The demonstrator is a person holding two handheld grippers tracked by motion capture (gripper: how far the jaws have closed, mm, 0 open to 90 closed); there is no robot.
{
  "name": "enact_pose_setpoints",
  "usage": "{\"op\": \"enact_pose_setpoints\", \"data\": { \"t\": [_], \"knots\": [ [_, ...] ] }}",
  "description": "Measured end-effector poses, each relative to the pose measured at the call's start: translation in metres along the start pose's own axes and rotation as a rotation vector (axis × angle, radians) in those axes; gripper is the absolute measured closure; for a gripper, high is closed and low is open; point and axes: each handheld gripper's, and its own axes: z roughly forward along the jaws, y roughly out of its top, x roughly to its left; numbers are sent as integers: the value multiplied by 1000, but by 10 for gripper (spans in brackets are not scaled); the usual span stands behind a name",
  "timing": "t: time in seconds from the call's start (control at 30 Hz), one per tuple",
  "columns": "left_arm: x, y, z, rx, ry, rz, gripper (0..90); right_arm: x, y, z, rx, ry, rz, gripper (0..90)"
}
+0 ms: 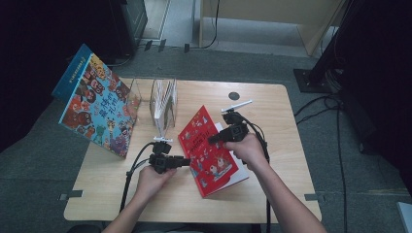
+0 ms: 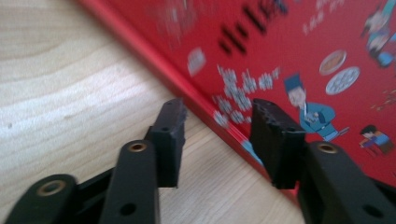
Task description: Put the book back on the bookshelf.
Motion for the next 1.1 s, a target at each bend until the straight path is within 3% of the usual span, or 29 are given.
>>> {"op": "enact_pose_setpoints", "data": {
  "t": [0.07, 0.23, 0.4, 0.73, 0.9, 1.0, 1.1],
  "knots": [
    [1, 1, -2, -9, 0, 4, 493, 1, 1, -3, 9, 16, -4, 876],
    [3, 1, -4, -24, -7, 5, 450, 5, 3, -5, 10, -4, -35, 880],
    [5, 4, -3, -13, -25, -4, 406, 4, 6, -18, -17, 25, -18, 879],
    [-4, 19, -2, -23, -63, 20, 376, 12, 13, -39, -28, 39, -39, 880],
    [-5, 27, -1, -65, -133, 6, 350, 12, 11, -46, -52, 53, -40, 880],
    [-6, 34, 2, -45, -183, -22, 278, 9, 8, -49, -63, 76, -38, 879],
    [-5, 38, 2, -46, -242, -85, 253, 1, 2, -51, -94, 122, -40, 879]
  ]
}}
